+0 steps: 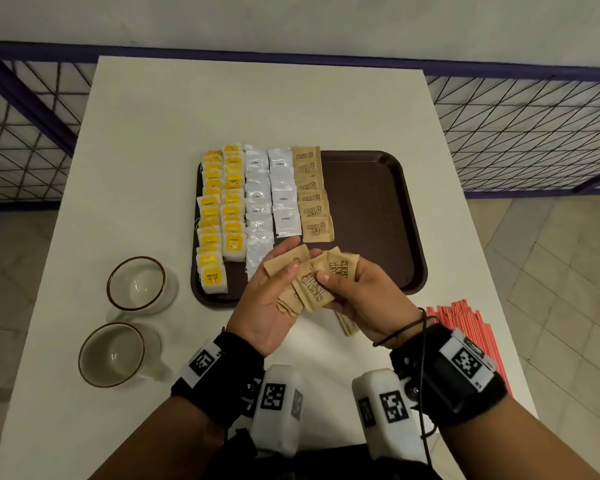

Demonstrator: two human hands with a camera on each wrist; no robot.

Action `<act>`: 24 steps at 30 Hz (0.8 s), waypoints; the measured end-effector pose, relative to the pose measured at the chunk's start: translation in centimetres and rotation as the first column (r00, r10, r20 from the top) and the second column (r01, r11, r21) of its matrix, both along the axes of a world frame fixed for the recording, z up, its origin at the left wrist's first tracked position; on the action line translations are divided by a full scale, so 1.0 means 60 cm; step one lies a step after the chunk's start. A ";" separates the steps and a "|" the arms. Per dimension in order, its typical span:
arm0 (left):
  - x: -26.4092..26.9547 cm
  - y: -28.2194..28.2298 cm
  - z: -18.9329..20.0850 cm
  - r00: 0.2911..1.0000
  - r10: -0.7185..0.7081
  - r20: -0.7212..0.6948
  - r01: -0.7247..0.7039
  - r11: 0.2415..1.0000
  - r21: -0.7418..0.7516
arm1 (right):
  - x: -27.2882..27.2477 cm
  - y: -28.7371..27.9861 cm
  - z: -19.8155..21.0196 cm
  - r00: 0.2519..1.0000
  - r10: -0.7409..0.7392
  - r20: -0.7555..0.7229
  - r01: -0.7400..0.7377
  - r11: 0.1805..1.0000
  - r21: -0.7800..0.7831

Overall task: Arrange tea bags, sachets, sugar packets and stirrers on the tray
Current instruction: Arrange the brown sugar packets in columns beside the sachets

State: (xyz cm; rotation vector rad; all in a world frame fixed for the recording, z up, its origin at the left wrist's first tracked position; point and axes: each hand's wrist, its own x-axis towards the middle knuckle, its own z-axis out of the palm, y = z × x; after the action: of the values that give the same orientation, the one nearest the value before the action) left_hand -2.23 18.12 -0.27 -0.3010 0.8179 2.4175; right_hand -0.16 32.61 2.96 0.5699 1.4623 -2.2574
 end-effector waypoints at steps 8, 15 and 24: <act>-0.012 -0.024 0.001 0.995 -0.092 -0.024 0.084 0.971 -0.226 | -0.002 0.023 0.015 0.998 -0.055 0.021 0.055 0.998 -0.029; 0.001 0.004 0.000 0.978 -0.180 -0.105 0.124 0.907 -0.402 | -0.002 -0.001 0.005 0.985 -0.166 -0.044 0.165 0.986 -0.031; -0.023 -0.021 0.017 0.879 -0.443 -0.178 0.209 0.692 -0.691 | -0.021 0.049 0.029 0.952 0.204 -0.229 -0.056 0.848 0.527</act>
State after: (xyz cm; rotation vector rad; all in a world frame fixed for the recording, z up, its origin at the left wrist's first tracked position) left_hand -3.63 16.83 0.73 0.0171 1.7243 1.7751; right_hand -1.45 35.57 4.72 0.2858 2.2062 -1.8826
